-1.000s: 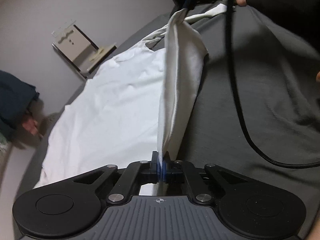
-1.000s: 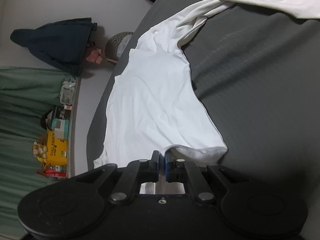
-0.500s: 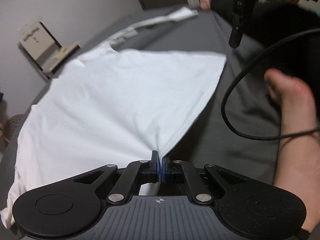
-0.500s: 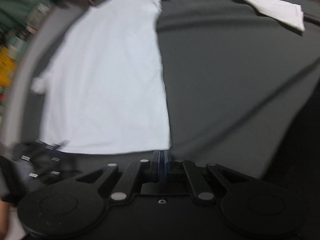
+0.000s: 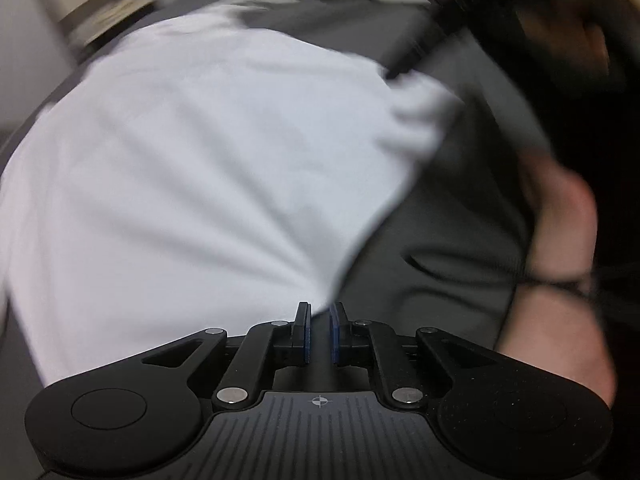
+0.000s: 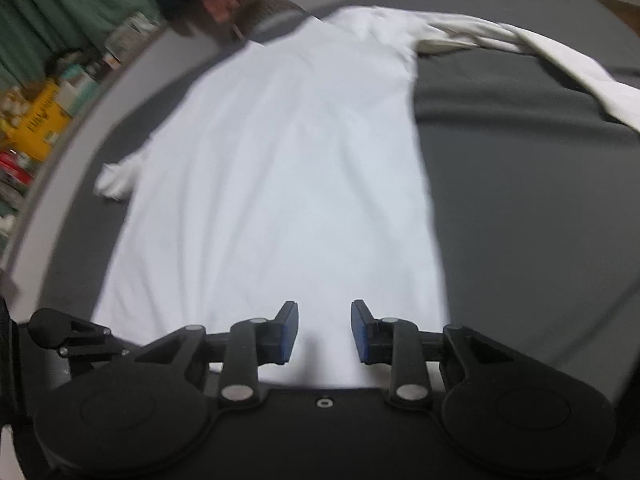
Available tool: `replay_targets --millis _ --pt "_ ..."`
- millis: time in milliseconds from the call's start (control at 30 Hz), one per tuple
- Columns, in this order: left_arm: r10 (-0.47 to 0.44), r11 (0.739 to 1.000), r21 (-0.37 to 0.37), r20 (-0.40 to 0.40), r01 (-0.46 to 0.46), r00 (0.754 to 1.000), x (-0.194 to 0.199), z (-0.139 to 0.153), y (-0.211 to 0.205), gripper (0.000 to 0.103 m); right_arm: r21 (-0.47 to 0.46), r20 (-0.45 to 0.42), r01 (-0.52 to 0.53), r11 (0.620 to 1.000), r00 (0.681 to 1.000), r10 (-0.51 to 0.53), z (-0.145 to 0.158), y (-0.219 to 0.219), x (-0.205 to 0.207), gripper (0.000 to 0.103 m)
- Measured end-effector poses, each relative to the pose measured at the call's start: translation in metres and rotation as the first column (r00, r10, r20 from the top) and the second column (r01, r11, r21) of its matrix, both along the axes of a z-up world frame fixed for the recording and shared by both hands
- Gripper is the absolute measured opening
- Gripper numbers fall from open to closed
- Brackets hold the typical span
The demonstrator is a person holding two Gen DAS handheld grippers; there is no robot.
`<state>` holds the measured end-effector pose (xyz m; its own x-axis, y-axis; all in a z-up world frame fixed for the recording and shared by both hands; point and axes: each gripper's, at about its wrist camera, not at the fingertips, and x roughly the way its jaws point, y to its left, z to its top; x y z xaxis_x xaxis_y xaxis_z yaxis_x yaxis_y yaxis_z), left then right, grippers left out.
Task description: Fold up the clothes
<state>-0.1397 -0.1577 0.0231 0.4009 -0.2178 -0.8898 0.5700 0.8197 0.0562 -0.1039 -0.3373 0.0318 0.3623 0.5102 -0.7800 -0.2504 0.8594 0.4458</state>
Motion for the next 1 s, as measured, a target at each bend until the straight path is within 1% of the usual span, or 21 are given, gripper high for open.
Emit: replay_targets --millis 33,67,100,133,167,200,233,267,333,367,400,433,467,500,567,700,867,900,933,967,1000 --pt "0.062 0.997 -0.044 0.004 -0.062 0.998 0.003 0.009 0.017 0.009 0.027 0.005 -0.005 1.0 1.0 0.005 -0.002 0.006 0.001 0.031" --pt "0.145 0.985 -0.096 0.008 -0.144 0.989 0.008 0.018 0.04 0.009 0.045 0.003 -0.009 0.999 1.0 0.009 -0.006 0.014 0.002 0.035" --pt "0.236 0.96 -0.154 0.008 -0.232 0.972 0.013 0.027 0.066 0.009 0.063 0.0 -0.013 0.998 1.0 0.013 -0.01 0.021 0.003 0.038" --pt "0.325 0.925 -0.212 0.002 -0.317 0.946 0.018 0.035 0.092 0.01 0.081 -0.002 -0.017 0.997 1.0 0.017 -0.014 0.029 0.003 0.038" --pt "0.415 0.876 -0.268 -0.004 -0.401 0.91 0.022 0.041 0.121 0.01 0.098 -0.004 -0.021 0.995 1.0 0.021 -0.018 0.037 0.004 0.039" --pt "0.498 0.826 -0.304 -0.005 -0.476 0.867 0.028 0.044 0.148 0.01 0.116 -0.006 -0.025 0.993 1.0 0.026 -0.022 0.044 0.004 0.039" --pt "0.579 0.775 -0.318 0.012 -0.546 0.815 0.032 0.047 0.177 0.01 0.134 -0.008 -0.029 0.991 1.0 0.03 -0.026 0.052 0.005 0.039" --pt "0.655 0.719 -0.333 0.029 -0.61 0.755 0.036 0.05 0.205 0.01 0.151 -0.01 -0.032 0.988 0.999 0.034 -0.03 0.06 0.005 0.039" --pt "0.751 0.641 -0.327 0.08 -0.695 0.655 0.045 0.048 0.249 0.012 0.186 -0.013 -0.04 0.982 0.999 0.043 -0.038 0.075 0.006 0.04" --pt "0.793 0.598 -0.326 0.106 -0.732 0.6 0.049 0.047 0.271 0.028 0.204 -0.015 -0.044 0.978 0.999 0.048 -0.042 0.083 0.007 0.04" --pt "0.832 0.545 -0.343 0.106 -0.765 0.545 0.054 0.042 0.29 0.043 0.221 -0.016 -0.047 0.974 0.999 0.052 -0.046 0.091 0.007 0.04" --pt "0.868 0.489 -0.361 0.104 -0.794 0.486 0.058 0.037 0.31 0.074 0.238 -0.017 -0.051 0.97 0.998 0.057 -0.049 0.097 0.008 0.04" --pt "0.897 0.431 -0.409 0.101 -0.804 0.429 0.061 0.031 0.326 0.083 0.251 -0.013 -0.056 0.966 0.998 0.062 -0.049 0.099 0.008 0.041" --pt "0.924 0.371 -0.457 0.094 -0.808 0.371 0.063 0.025 0.342 0.09 0.264 -0.01 -0.062 0.963 0.998 0.067 -0.048 0.101 0.009 0.043" --pt "0.951 0.285 -0.508 0.044 -0.813 0.305 0.078 0.011 0.37 0.091 0.29 -0.003 -0.073 0.954 0.997 0.077 -0.047 0.105 0.01 0.044" --pt "0.966 0.241 -0.448 0.023 -0.861 0.258 0.118 -0.014 0.403 0.09 0.331 -0.01 -0.065 0.941 0.997 0.073 -0.051 0.109 0.016 0.045" --pt "0.973 0.199 -0.391 -0.033 -0.898 0.23 0.146 -0.043 0.418 0.09 0.335 -0.025 -0.065 0.94 0.997 0.078 -0.056 0.114 0.019 0.047" --pt "0.974 0.191 -0.379 -0.044 -0.905 0.224 0.152 -0.049 0.421 0.085 0.335 -0.028 -0.063 0.94 0.997 0.077 -0.056 0.114 0.019 0.047" --pt "0.974 0.183 -0.367 -0.055 -0.912 0.218 0.158 -0.054 0.424 0.067 0.336 -0.031 -0.061 0.94 0.997 0.076 -0.057 0.114 0.019 0.047" --pt "0.972 0.185 -0.367 -0.065 -0.912 0.224 0.159 -0.058 0.421 0.041 0.337 -0.035 -0.059 0.94 0.997 0.075 -0.057 0.115 0.019 0.047" --pt "0.974 0.181 -0.355 -0.066 -0.917 0.218 0.159 -0.06 0.419 0.036 0.338 -0.038 -0.057 0.939 0.997 0.075 -0.058 0.115 0.019 0.047"
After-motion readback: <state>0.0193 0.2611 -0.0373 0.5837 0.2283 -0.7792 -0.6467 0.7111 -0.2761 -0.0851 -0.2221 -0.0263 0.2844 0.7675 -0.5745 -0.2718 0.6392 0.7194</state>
